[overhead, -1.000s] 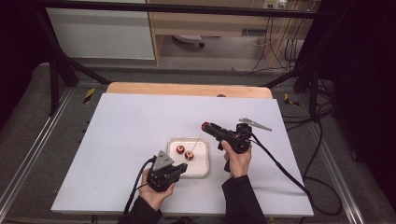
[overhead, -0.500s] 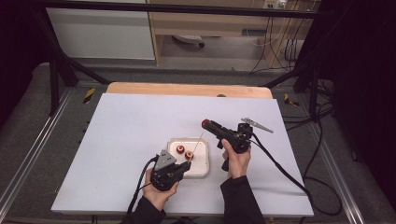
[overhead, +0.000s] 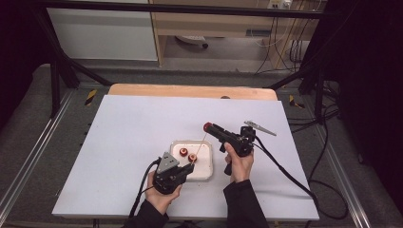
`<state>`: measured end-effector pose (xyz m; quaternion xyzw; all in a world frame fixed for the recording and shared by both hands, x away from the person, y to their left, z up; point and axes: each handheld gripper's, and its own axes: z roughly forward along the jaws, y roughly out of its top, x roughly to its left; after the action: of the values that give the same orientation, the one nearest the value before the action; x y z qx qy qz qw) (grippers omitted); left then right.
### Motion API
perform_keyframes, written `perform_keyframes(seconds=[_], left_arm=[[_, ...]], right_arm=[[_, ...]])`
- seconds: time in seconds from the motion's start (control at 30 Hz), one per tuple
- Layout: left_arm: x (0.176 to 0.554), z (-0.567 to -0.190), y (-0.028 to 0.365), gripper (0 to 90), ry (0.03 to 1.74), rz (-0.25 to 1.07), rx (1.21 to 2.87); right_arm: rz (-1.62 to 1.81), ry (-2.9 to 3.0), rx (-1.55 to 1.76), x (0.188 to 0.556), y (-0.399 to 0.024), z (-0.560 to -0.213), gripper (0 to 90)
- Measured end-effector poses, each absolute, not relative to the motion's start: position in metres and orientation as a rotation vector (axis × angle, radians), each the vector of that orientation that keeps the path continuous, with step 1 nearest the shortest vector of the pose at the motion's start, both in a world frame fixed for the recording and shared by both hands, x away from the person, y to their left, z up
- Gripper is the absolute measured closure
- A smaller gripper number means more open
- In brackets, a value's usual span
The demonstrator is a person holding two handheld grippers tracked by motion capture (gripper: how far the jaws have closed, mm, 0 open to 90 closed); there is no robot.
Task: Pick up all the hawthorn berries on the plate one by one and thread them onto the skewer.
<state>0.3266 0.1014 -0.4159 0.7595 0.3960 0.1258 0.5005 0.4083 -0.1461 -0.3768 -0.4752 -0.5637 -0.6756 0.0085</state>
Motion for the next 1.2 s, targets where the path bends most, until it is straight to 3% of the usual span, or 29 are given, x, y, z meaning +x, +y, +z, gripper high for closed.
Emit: perform_keyframes(seconds=[1.2], left_arm=[[0.332, -0.411, 0.098, 88.1, 1.005, 0.307, 1.787]], right_arm=[[-2.025, -1.866, -1.445, 0.396, -0.132, -0.394, 62.4]])
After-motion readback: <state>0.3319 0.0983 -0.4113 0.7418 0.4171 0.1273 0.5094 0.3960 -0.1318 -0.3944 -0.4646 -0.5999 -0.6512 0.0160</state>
